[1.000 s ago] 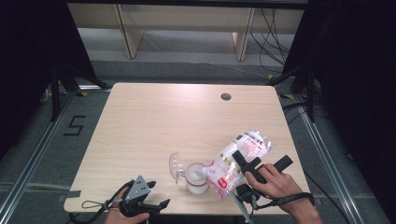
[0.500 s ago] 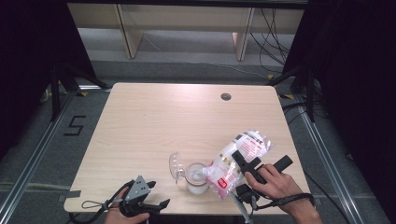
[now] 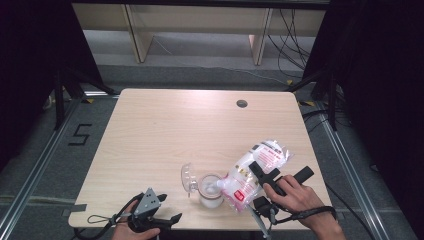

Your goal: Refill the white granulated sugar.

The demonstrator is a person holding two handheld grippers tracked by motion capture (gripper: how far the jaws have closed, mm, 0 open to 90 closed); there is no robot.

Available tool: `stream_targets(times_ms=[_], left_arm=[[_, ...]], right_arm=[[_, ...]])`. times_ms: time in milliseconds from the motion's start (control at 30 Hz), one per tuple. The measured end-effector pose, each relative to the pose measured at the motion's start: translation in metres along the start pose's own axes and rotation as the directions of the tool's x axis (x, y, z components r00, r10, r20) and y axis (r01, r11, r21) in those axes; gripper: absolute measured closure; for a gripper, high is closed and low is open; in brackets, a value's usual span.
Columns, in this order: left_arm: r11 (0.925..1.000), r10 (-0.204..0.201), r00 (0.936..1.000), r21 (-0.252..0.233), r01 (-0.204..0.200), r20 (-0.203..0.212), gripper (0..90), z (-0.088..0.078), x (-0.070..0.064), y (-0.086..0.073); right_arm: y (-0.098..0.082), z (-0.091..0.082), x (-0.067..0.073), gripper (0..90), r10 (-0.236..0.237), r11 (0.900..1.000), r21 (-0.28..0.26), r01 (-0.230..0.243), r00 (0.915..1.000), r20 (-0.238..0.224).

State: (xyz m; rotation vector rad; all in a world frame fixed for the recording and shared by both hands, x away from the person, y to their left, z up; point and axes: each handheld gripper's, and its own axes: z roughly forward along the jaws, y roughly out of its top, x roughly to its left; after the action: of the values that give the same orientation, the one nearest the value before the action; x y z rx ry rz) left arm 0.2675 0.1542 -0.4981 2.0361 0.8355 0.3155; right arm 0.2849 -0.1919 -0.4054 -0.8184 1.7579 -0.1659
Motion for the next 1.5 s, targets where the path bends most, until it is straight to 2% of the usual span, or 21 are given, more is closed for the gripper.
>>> stream_targets(times_ms=[400,467,500,533,600,700,767,833,1033,1100,1133,1167,1200,1233,1267,1300,1333,1367,1400,1467,1500], left_arm=[[1.0000,0.002,1.0000,0.000,-0.002,-0.001,20.3,0.000,0.000,0.000],[1.0000,0.002,1.0000,0.001,-0.002,0.000,20.3,0.000,0.000,0.000],[1.0000,0.003,1.0000,0.001,-0.003,0.000,20.3,0.000,0.000,0.000],[1.0000,-0.006,1.0000,-0.007,0.006,0.001,20.3,0.000,-0.001,0.000],[1.0000,-0.001,1.0000,-0.002,0.001,0.005,20.3,0.000,0.000,0.000],[1.0000,-0.001,1.0000,0.005,0.001,0.003,20.3,-0.001,0.000,0.000],[1.0000,-0.001,1.0000,-0.002,0.001,0.005,20.3,0.000,0.000,0.000],[1.0000,0.000,1.0000,-0.003,0.000,0.005,20.3,-0.001,0.000,0.000],[1.0000,-0.005,1.0000,-0.005,0.005,0.004,20.5,-0.001,0.000,0.000],[1.0000,0.001,1.0000,-0.002,-0.001,0.005,20.5,-0.001,0.001,0.000],[1.0000,0.000,1.0000,0.006,0.000,0.005,20.5,-0.001,0.000,0.000],[1.0000,-0.004,1.0000,-0.006,0.004,0.007,20.5,0.000,0.000,0.000],[1.0000,-0.004,1.0000,-0.004,0.004,0.003,20.5,-0.001,0.000,0.000],[1.0000,0.008,1.0000,-0.005,-0.008,0.005,20.5,-0.001,0.000,0.001],[1.0000,-0.004,1.0000,-0.006,0.004,0.004,20.5,-0.001,0.000,0.000],[1.0000,-0.005,1.0000,-0.007,0.005,0.005,20.5,-0.001,0.000,0.000],[1.0000,-0.004,1.0000,-0.006,0.004,0.003,20.5,-0.001,0.000,0.000],[1.0000,-0.005,1.0000,-0.007,0.005,0.004,20.5,-0.001,0.000,0.000],[0.9999,-0.007,0.9999,-0.012,0.007,0.007,20.5,0.000,0.000,0.000],[0.9999,-0.007,1.0000,-0.012,0.007,0.007,20.5,0.000,0.000,0.000],[1.0000,-0.005,1.0000,-0.008,0.005,0.006,20.5,0.000,0.000,0.000]], right_arm=[[-0.003,0.002,0.002,68.1,0.042,0.999,-0.035,-0.041,0.9991,0.007],[-0.003,0.003,0.009,68.3,0.167,0.984,-0.066,-0.166,0.9860,-0.002],[-0.005,0.005,0.008,68.4,0.158,0.984,-0.087,-0.157,0.9874,0.002],[-0.006,0.005,0.010,68.8,0.197,0.977,-0.086,-0.197,0.9803,-0.018],[-0.008,0.006,0.011,69.4,0.220,0.971,-0.094,-0.221,0.9753,-0.025],[-0.012,0.009,0.012,71.5,0.283,0.948,-0.147,-0.283,0.9589,-0.025],[-0.013,0.010,0.012,72.9,0.294,0.939,-0.179,-0.294,0.9555,-0.027],[-0.013,0.011,0.015,73.6,0.339,0.922,-0.179,-0.343,0.9393,-0.053],[-0.013,0.018,0.021,74.9,0.365,0.904,-0.213,-0.370,0.9288,-0.062],[-0.013,0.018,0.023,75.0,0.400,0.891,-0.201,-0.406,0.9137,-0.074],[-0.014,0.018,0.021,75.0,0.385,0.897,-0.209,-0.389,0.9208,-0.064],[-0.015,0.017,0.021,75.0,0.394,0.891,-0.223,-0.396,0.9175,-0.056],[-0.015,0.016,0.023,75.0,0.435,0.872,-0.213,-0.440,0.8973,-0.073],[-0.017,0.017,0.020,75.1,0.419,0.876,-0.243,-0.417,0.9069,-0.044],[-0.018,0.016,0.020,75.1,0.448,0.861,-0.240,-0.448,0.8922,-0.058],[-0.018,0.014,0.023,75.2,0.513,0.826,-0.229,-0.514,0.8556,-0.070],[-0.021,0.015,0.019,75.2,0.480,0.840,-0.256,-0.478,0.8752,-0.058],[-0.023,0.014,0.018,75.2,0.485,0.836,-0.270,-0.478,0.8735,-0.046],[-0.024,0.013,0.020,75.3,0.529,0.809,-0.266,-0.525,0.8465,-0.062],[-0.027,0.013,0.018,75.3,0.541,0.794,-0.289,-0.535,0.8383,-0.067],[-0.026,0.010,0.023,75.4,0.612,0.748,-0.255,-0.613,0.7854,-0.091]])
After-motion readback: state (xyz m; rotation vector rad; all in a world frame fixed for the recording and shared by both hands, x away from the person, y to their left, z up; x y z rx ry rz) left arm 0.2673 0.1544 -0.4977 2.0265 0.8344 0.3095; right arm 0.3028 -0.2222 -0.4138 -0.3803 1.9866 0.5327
